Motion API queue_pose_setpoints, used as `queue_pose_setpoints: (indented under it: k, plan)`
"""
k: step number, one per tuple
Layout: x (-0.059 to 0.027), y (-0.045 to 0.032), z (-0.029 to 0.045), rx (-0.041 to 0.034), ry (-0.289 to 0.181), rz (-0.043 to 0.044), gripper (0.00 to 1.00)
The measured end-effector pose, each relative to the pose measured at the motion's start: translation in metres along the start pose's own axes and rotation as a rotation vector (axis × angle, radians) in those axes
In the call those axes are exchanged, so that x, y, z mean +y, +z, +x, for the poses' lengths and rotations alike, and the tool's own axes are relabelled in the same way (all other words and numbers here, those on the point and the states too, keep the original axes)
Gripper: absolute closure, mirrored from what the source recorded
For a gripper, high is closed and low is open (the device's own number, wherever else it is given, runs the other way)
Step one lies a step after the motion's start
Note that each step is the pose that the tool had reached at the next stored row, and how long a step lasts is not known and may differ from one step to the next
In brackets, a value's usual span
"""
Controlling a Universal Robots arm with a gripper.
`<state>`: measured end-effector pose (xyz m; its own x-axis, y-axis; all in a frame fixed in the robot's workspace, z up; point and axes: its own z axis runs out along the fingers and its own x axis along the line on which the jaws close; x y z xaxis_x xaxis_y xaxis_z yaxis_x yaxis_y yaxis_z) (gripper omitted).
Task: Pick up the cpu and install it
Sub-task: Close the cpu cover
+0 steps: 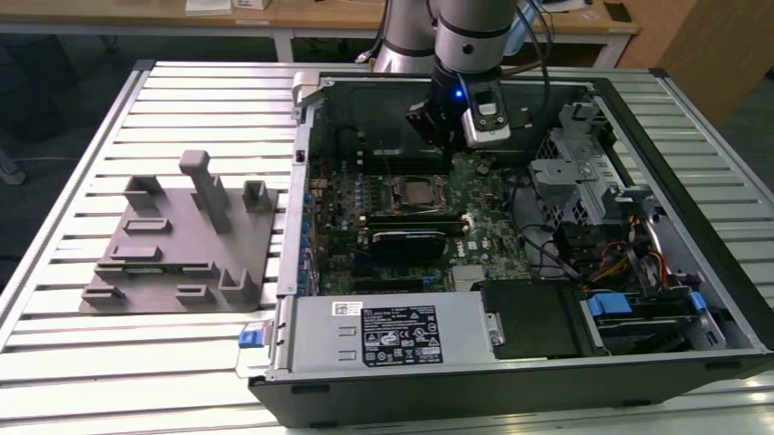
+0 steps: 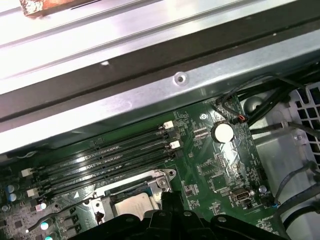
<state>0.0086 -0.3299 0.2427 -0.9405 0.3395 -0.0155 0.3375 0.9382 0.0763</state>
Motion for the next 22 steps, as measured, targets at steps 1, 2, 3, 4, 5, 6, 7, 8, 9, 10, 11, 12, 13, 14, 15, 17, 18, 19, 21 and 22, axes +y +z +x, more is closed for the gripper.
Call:
queue_pose_setpoints:
  k: [1, 2, 3, 4, 5, 6, 7, 8, 9, 10, 11, 12, 13, 14, 15, 17, 18, 19, 21, 22]
  plan:
    - [0.0, 0.0, 0.0, 0.0006, -0.007, -0.0001, 0.89]
    - [0.0, 0.0, 0.0, 0.0011, -0.015, -0.0003, 0.89]
    - [0.0, 0.0, 0.0, 0.0017, -0.022, -0.0004, 0.89]
    - [0.0, 0.0, 0.0, 0.0023, -0.03, -0.0005, 0.89]
    - [0.0, 0.0, 0.0, 0.0028, -0.037, -0.0005, 0.89]
    - [0.0, 0.0, 0.0, 0.0034, -0.044, -0.0008, 0.89]
    - [0.0, 0.0, 0.0, 0.0039, -0.051, -0.0009, 0.89]
    - [0.0, 0.0, 0.0, 0.0041, -0.055, -0.0009, 0.89]
    - [0.0, 0.0, 0.0, 0.0044, -0.057, -0.001, 0.89]
    - [0.0, 0.0001, 0.0, 0.0048, -0.062, -0.0011, 0.89]
    - [0.0, 0.0002, 0.0, 0.0054, -0.07, -0.0011, 0.89]
    - [-0.0001, 0.0002, 0.0, 0.0061, -0.081, -0.0011, 0.89]
    - [0.0, 0.0003, 0.0, 0.0071, -0.094, -0.0009, 0.89]
    - [0.0, 0.0005, 0.0, 0.0078, -0.108, -0.0003, 0.89]
    - [0.0, 0.0005, 0.0, 0.0082, -0.12, 0.001, 0.89]
    - [0.0, 0.0007, 0.0, 0.0081, -0.14, 0.0062, 0.89]
    - [0.0, 0.0007, 0.0, 0.0079, -0.149, 0.0094, 0.89]
    - [-0.0001, 0.0007, 0.0, 0.0076, -0.159, 0.0127, 0.89]
    - [-0.0001, 0.0008, 0.0, 0.0073, -0.179, 0.0184, 0.89]
    - [-0.0001, 0.0008, 0.0, 0.0074, -0.187, 0.0202, 0.89]
